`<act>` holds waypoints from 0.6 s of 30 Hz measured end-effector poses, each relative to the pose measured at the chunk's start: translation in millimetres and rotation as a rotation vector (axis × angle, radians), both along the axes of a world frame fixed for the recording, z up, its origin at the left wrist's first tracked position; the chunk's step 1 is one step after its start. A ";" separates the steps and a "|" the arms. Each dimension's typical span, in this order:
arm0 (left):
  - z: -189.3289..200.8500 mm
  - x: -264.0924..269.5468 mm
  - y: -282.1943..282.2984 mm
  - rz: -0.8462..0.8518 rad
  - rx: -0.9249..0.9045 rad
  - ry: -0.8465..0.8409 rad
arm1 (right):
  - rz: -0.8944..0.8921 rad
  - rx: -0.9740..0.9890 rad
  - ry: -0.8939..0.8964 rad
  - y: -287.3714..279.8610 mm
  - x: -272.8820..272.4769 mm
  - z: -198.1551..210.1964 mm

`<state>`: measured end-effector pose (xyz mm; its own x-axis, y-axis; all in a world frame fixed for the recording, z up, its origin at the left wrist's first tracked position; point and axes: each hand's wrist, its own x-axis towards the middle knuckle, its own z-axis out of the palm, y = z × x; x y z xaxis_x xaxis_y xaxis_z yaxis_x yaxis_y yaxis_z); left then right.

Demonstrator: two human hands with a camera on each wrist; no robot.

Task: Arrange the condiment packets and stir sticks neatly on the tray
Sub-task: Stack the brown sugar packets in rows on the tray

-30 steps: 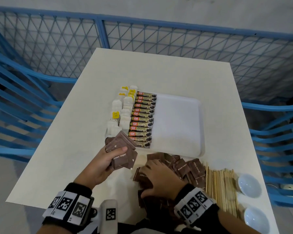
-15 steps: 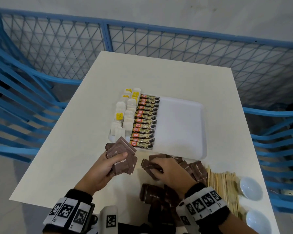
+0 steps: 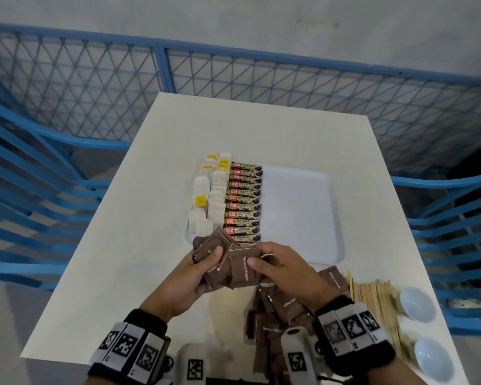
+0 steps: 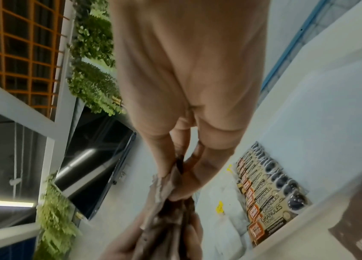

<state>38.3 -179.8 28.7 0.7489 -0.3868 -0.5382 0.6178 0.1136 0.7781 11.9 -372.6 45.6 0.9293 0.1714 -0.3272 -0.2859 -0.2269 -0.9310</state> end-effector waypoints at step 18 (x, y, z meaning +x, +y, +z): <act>-0.4 23.4 39.3 -0.048 -0.087 -0.013 | -0.329 0.156 0.125 60.3 13.4 -12.5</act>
<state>61.7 -140.6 28.3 0.7353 -0.4672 -0.4910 0.6139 0.1521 0.7746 25.3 -312.3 33.1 0.8977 -0.0723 -0.4347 -0.4331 0.0377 -0.9006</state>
